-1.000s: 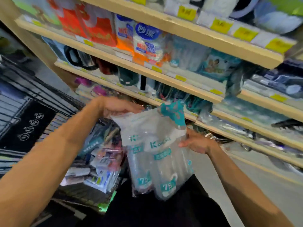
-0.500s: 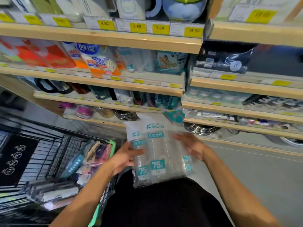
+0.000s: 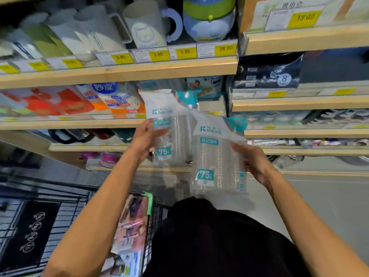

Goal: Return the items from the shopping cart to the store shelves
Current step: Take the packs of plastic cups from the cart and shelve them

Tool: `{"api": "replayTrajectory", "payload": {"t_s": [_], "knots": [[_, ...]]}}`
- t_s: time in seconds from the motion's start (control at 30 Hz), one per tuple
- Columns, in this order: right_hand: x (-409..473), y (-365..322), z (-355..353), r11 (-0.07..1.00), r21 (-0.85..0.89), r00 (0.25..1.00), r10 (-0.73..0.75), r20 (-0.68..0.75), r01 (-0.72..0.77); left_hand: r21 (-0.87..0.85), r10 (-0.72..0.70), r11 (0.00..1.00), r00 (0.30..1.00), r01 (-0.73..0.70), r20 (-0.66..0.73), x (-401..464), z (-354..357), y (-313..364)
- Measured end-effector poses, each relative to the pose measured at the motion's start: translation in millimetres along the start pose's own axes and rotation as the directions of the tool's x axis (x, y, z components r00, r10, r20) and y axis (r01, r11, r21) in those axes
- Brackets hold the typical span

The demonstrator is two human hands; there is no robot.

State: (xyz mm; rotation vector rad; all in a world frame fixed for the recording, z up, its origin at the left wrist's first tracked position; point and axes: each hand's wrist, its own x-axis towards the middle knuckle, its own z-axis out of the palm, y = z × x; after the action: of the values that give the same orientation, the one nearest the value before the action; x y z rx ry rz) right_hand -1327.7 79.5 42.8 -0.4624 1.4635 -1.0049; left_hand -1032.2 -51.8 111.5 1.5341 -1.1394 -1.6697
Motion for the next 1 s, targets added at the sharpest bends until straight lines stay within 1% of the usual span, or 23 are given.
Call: {"api": "replayTrajectory", "payload": {"t_s": [0.07, 0.17, 0.2, 0.27, 0.37, 0.43, 0.47, 0.5, 0.57, 0.6, 0.73, 0.8, 0.87, 0.9, 0.97, 1.0], "knots": [[-1, -2, 2, 0.999, 0.046, 0.999, -0.025, -0.033, 0.026, -0.001, 0.079, 0.997, 0.997, -0.079, 0.017, 25, -5, 19], [-1, 0, 9, 0.997, 0.059, 0.997, -0.047, -0.064, 0.051, 0.013, 0.155, 0.988, 0.988, -0.156, 0.015, 62, -12, 40], [-1, 2, 11, 0.997, 0.052, 0.996, -0.054, -0.072, 0.058, 0.004, 0.175, 0.985, 0.985, -0.175, 0.004, 74, -13, 46], [0, 7, 18, 0.997, 0.045, 0.993, -0.066, -0.093, 0.071, -0.012, 0.201, 0.979, 0.978, -0.202, -0.061, 101, -17, 53], [-1, 13, 27, 0.996, 0.046, 0.990, -0.065, -0.128, 0.071, -0.033, 0.246, 0.968, 0.964, -0.250, -0.097, 134, -21, 52], [-1, 15, 33, 0.996, 0.041, 0.985, -0.070, -0.155, 0.077, 0.038, 0.277, 0.961, 0.948, -0.275, -0.158, 139, -20, 48], [-1, 16, 36, 0.996, 0.037, 0.984, -0.072, -0.164, 0.079, 0.101, 0.301, 0.953, 0.934, -0.286, -0.191, 135, -20, 47], [-1, 17, 37, 0.996, 0.034, 0.981, -0.077, -0.180, 0.084, 0.178, 0.327, 0.939, 0.925, -0.294, -0.195, 137, -19, 45], [0, 17, 39, 0.994, 0.039, 0.971, -0.090, -0.220, 0.101, 0.340, 0.361, 0.898, 0.909, -0.279, -0.207, 136, -18, 40], [1, 17, 40, 0.993, 0.046, 0.965, -0.098, -0.241, 0.112, 0.391, 0.369, 0.882, 0.902, -0.264, -0.225, 136, -20, 38], [2, 4, 42, 0.988, 0.037, 0.943, -0.130, -0.308, 0.148, 0.485, 0.529, 0.801, 0.796, -0.351, -0.296, 140, -26, 29], [6, -6, 46, 0.984, 0.034, 0.923, -0.149, -0.353, 0.172, 0.517, 0.543, 0.786, 0.777, -0.339, -0.318, 136, -28, 24], [12, -18, 51, 0.981, 0.007, 0.905, -0.176, -0.388, 0.194, 0.569, 0.582, 0.749, 0.748, -0.340, -0.319, 130, -30, 16], [16, -25, 55, 0.978, -0.011, 0.898, -0.195, -0.394, 0.207, 0.588, 0.620, 0.723, 0.717, -0.363, -0.319, 127, -30, 11], [23, -41, 66, 0.968, -0.055, 0.887, -0.246, -0.391, 0.244, 0.598, 0.704, 0.679, 0.610, -0.426, -0.364, 119, -28, 1], [28, -50, 72, 0.960, -0.081, 0.883, -0.277, -0.378, 0.267, 0.587, 0.715, 0.681, 0.572, -0.439, -0.402, 113, -24, -4]]}}
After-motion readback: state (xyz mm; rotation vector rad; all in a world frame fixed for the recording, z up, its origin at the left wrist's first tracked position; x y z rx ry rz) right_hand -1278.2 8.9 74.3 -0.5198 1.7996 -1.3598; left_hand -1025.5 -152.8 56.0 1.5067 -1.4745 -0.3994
